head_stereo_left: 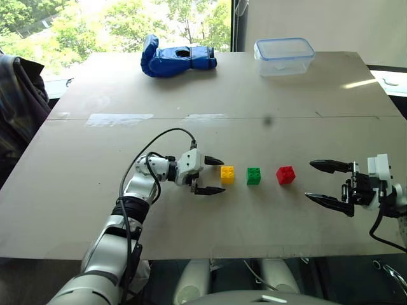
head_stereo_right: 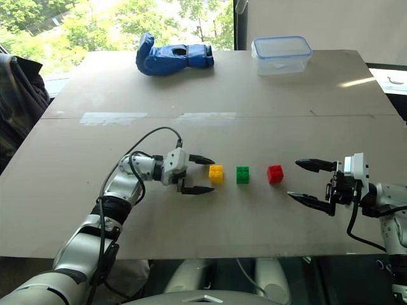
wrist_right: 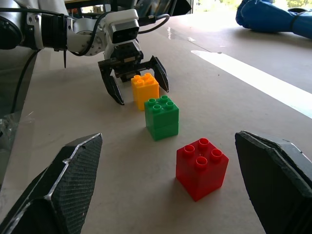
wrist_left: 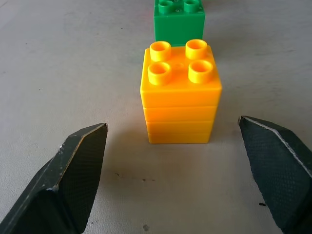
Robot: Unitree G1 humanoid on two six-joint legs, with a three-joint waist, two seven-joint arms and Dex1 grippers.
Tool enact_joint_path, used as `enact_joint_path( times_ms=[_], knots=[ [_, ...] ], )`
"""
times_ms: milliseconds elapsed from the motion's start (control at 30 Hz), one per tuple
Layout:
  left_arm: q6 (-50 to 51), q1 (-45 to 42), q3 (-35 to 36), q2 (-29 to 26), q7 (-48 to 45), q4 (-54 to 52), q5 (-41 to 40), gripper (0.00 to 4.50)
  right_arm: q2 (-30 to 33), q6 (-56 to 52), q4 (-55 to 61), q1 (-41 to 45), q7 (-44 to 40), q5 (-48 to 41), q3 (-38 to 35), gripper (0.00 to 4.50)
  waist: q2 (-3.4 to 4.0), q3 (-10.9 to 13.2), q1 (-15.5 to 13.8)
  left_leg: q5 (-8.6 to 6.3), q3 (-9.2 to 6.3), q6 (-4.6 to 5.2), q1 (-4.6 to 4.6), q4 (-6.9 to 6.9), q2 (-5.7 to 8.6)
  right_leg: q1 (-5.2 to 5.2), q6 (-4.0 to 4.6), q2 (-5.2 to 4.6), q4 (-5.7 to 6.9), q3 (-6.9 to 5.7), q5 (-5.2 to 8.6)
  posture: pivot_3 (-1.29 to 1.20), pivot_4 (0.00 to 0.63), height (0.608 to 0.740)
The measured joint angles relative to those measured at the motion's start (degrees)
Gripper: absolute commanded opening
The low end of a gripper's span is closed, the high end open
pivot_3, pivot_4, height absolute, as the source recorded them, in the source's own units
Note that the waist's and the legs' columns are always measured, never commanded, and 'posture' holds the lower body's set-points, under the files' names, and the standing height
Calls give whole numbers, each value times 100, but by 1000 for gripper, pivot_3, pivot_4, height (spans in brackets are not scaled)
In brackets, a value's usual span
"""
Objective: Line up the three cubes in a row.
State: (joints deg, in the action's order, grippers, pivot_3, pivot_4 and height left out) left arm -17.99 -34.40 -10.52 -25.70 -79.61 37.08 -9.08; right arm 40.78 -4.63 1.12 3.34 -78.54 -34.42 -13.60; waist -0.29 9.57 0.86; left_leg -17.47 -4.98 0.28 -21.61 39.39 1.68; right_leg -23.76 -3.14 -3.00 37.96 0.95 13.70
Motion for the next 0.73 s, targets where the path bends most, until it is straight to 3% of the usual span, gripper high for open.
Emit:
enact_joint_path(
  times_ms=[133, 300, 433, 600, 733],
  knots=[
    [140, 307, 147, -223, -16, -342, -136, 4456, 1, 76, -105, -18, -36, 9, -7, 4500, 0, 0, 21, 0, 1, 0, 2, -1, -6, 0, 0, 2, 0, 2, 0, 0, 150, 740],
    [1031, 1316, 517, -918, -83, -1663, -653, 4456, 1, 243, -364, -305, -63, 49, -110, 4500, 2, 1, 8, -1, 3, 1, 1, -4, -26, -1, 0, -1, -3, 5, 0, 0, 150, 740],
    [1906, 2297, 836, -1244, 536, -2878, -728, 4456, -44, 547, -719, -376, 62, 296, -118, 4500, 6, -1, -13, -14, 6, 24, 13, -4, -26, 9, 0, -4, -2, 9, 0, 0, 150, 740],
    [3207, 3560, 1395, -1219, 1726, -4460, -1114, 4456, -180, 926, -1457, -387, 355, 620, -141, 4500, 14, 2, -13, -15, 24, 25, 60, -24, -32, 35, 2, -4, 3, 29, 1, 0, 150, 740],
    [3594, 4296, 1518, -1036, 2333, -5298, -1252, 4456, -263, 1079, -1855, -326, 473, 722, -138, 4500, 13, 2, -2, -17, 34, 26, 92, -25, -34, 63, 2, -4, -2, 38, 1, 0, 150, 740]
  ],
)
